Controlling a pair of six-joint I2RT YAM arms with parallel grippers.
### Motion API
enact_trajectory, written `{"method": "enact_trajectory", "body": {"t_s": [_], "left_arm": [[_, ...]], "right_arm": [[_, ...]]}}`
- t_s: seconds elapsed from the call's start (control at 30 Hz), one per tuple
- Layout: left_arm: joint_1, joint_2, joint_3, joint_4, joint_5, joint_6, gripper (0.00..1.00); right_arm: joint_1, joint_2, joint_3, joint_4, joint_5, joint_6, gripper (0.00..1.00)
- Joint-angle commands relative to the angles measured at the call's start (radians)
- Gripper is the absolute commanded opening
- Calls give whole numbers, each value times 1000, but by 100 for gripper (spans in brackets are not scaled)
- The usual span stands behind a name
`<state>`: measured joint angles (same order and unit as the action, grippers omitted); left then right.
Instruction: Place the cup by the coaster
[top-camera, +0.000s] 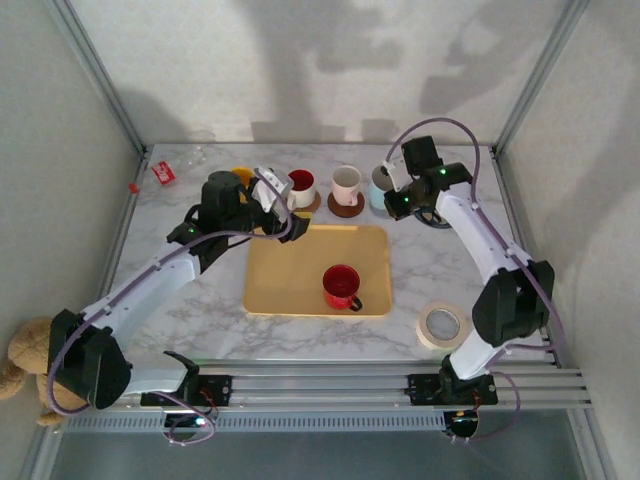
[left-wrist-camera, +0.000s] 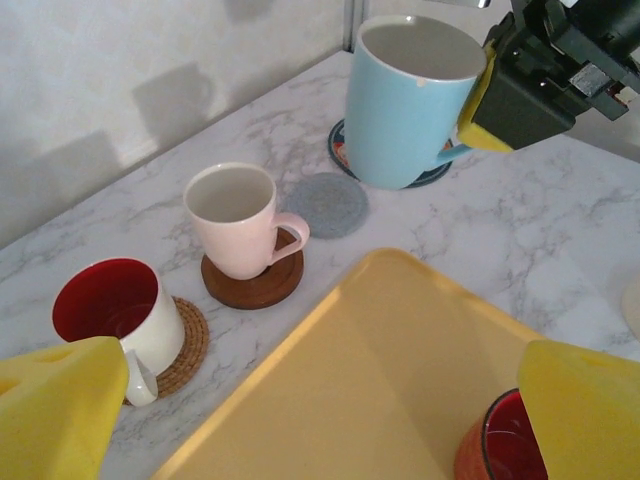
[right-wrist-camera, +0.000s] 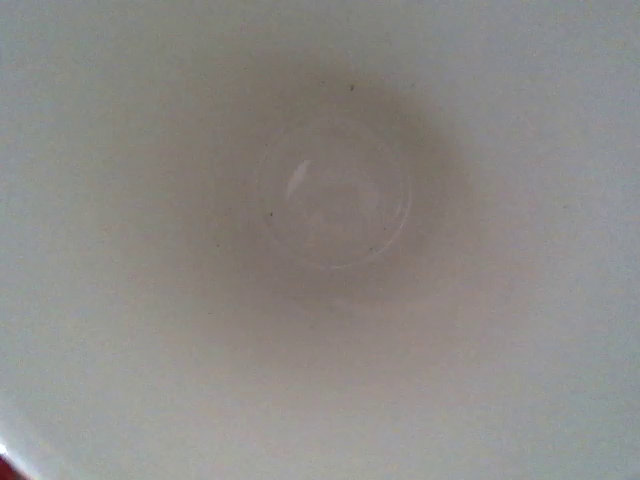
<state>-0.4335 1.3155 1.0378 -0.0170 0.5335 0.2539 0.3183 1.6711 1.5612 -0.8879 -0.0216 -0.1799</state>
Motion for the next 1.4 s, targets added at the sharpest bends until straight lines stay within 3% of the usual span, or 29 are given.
{"method": "enact_trajectory", "body": {"t_s": [0.0, 0.67, 1.37], "left_arm": [[-8, 37, 25, 59, 15, -13, 100], [-19, 303, 171, 100, 71, 0, 100], [-21, 291, 165, 52, 80, 22, 100]], "right_arm": [[-28, 68, 69, -24, 66, 51, 0], [-48, 384, 239, 28, 135, 150, 0], [-68, 390, 187, 187, 101, 212, 0]]}}
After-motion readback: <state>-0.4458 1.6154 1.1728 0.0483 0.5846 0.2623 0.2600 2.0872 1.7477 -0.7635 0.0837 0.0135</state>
